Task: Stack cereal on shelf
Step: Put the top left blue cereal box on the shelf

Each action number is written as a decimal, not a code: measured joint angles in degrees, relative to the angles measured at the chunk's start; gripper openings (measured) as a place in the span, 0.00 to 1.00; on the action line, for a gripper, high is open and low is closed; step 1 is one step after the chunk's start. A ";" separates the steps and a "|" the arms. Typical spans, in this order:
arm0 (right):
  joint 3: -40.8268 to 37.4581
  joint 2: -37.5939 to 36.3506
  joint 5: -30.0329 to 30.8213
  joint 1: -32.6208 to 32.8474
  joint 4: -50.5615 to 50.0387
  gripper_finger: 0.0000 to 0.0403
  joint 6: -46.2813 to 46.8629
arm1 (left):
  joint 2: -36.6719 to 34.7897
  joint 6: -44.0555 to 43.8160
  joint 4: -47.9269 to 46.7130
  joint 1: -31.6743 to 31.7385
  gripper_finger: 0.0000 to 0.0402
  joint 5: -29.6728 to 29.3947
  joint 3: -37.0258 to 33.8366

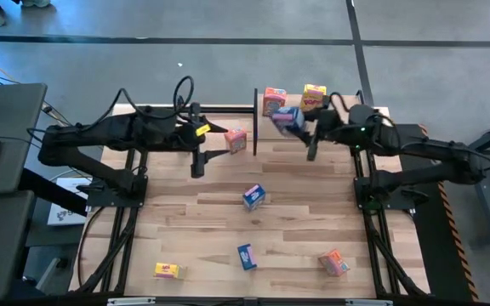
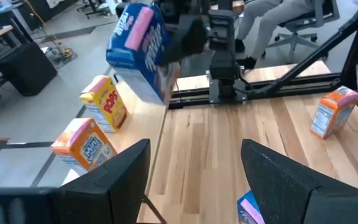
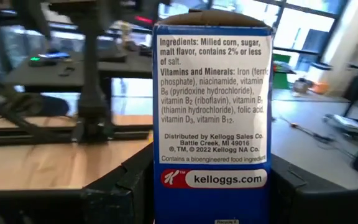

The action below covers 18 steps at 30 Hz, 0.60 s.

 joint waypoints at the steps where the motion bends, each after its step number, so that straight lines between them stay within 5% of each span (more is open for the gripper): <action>1: 0.00 -0.83 0.33 -0.63 -0.85 0.46 -0.06 | -0.07 -0.01 -0.14 0.00 0.61 -0.06 0.00; 18: 0.00 -10.01 7.88 -4.83 -15.45 0.41 1.58 | -0.52 -3.64 -8.08 1.95 0.61 -1.04 -0.88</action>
